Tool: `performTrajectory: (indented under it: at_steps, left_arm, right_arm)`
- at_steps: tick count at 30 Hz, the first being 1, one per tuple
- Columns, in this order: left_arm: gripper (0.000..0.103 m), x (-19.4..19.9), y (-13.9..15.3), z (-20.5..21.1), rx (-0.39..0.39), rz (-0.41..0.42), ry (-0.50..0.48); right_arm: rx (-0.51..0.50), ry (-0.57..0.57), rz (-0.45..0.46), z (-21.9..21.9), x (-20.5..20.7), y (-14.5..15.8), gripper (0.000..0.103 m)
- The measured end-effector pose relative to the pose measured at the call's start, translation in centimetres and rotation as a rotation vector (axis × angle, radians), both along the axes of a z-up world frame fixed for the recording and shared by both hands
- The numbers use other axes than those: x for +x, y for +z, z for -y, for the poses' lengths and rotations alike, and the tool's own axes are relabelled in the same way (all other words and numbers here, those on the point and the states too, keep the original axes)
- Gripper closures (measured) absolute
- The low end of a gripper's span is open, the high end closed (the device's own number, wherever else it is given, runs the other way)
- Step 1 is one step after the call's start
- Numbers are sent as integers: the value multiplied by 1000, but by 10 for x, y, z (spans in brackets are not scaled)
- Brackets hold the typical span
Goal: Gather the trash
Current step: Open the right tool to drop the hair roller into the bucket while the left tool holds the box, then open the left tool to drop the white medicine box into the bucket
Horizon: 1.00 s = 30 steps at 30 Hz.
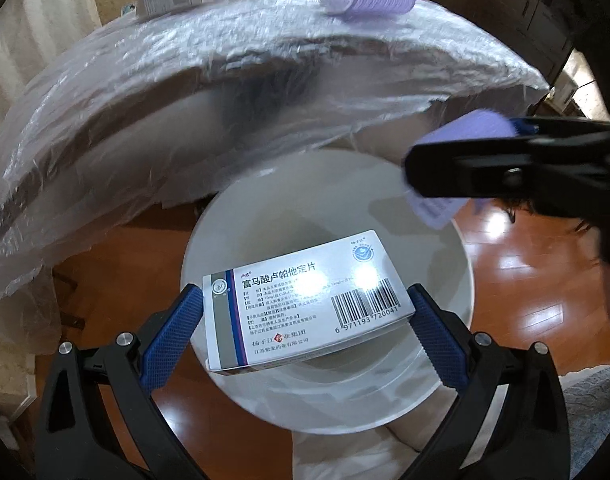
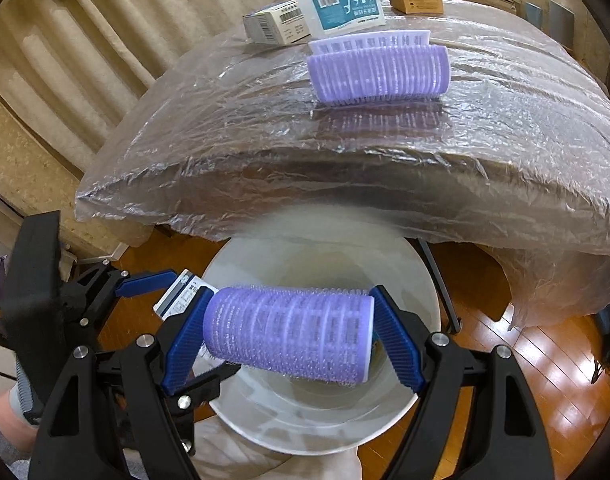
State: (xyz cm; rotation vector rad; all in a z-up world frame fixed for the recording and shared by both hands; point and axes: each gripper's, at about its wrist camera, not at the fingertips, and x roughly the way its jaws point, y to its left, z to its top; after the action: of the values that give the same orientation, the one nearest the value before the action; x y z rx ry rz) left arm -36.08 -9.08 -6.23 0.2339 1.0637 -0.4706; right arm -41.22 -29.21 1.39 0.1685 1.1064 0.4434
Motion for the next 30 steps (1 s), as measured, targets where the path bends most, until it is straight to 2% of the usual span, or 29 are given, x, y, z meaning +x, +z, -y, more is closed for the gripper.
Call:
performTrajectory:
  at_steps: [2,7,12,15,18,20,21,23,26,30]
  left_arm:
    - [2,2,0,-1,1,6,7]
    - [2,2,1,-2,11,15,15]
    - [2,5,5,-10,-65,-11,23]
    - [2,8,7,-12,-80,-7,39]
    - [2,13,6,-18,-177,-78,13]
    - [2,13,6,-15,-140,-76,16]
    - [2,10,7,-12,-104,-39,2]
    - [2,6,8,-1,-81,-16,-15]
    - [2,5,12,0,-97,-6,-28]
    - [2,2,17,4,-61,53,-27]
  right_arm:
    - [9,-23,7,2,2,0,9]
    - [23,-45,17,10,5,3,8]
    - [22,-51,41,17,2,11,8]
    - [30,-59,49,21,2,15,8]
    - [32,-65,53,22,2,17,8]
    - [28,-67,58,22,2,18,8]
    - [29,-69,59,22,2,18,8]
    - [32,-70,58,22,2,19,8]
    - [26,-68,69,22,2,22,8]
    - [23,-70,83,22,4,26,8]
